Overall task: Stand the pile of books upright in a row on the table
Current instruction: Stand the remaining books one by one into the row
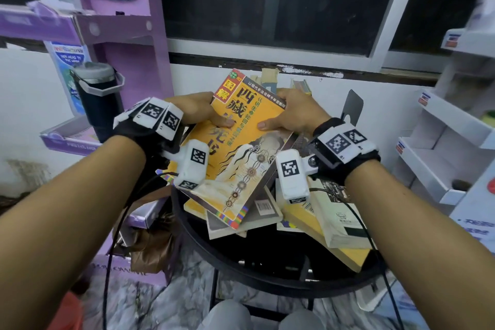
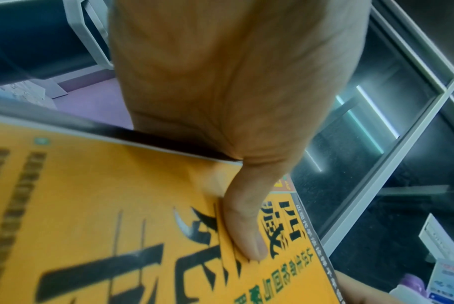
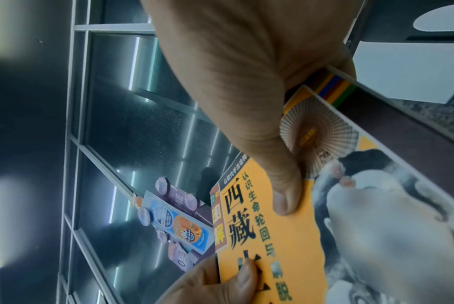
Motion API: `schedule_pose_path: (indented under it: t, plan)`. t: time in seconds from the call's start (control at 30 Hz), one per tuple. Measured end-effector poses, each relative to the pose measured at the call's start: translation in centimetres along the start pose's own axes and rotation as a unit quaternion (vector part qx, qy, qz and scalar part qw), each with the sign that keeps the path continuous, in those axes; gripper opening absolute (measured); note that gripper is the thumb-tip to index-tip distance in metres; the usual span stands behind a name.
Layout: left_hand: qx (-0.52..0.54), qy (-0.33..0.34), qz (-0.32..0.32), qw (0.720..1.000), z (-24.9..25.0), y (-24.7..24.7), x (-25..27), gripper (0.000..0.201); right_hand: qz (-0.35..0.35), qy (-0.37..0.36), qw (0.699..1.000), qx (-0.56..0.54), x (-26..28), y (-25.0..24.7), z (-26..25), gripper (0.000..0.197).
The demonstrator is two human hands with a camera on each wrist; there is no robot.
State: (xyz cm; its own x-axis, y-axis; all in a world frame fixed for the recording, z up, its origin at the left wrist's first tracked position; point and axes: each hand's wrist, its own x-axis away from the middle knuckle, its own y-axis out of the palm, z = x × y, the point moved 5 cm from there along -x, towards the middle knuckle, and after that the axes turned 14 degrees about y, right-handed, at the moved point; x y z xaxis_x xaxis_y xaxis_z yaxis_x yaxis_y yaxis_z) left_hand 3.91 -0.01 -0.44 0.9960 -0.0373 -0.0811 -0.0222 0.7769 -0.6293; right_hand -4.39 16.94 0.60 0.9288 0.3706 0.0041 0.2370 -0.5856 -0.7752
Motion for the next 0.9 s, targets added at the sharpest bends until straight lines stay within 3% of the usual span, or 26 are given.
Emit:
schedule_pose_path:
  t: [0.13, 0.33, 0.5, 0.73, 0.9]
  plan:
    - [0.035, 0.038, 0.053, 0.997, 1.4, -0.9, 0.2, 0.026, 0.051, -0.035, 0.998, -0.006, 0.8, -1.8, -1.3, 0.037]
    - [0.080, 0.073, 0.134, 0.985, 1.1, -1.3, 0.5, 0.056, 0.134, -0.063, 0.989, 0.000, 1.1, -2.8, -2.3, 0.059]
    - [0.111, 0.083, 0.183, 0.973, -0.6, -0.2, 0.7, 0.057, 0.174, -0.086, 0.980, 0.043, 1.4, -2.2, -2.2, 0.076]
    - [0.161, 0.095, 0.228, 0.955, -2.4, 0.1, 1.5, 0.054, 0.171, -0.110, 0.979, 0.021, 1.0, -1.4, -2.6, 0.063]
    - [0.224, 0.080, 0.301, 0.923, -4.8, -0.1, 2.7, 0.055, 0.219, -0.115, 0.969, 0.024, 0.6, -0.4, -2.5, 0.061]
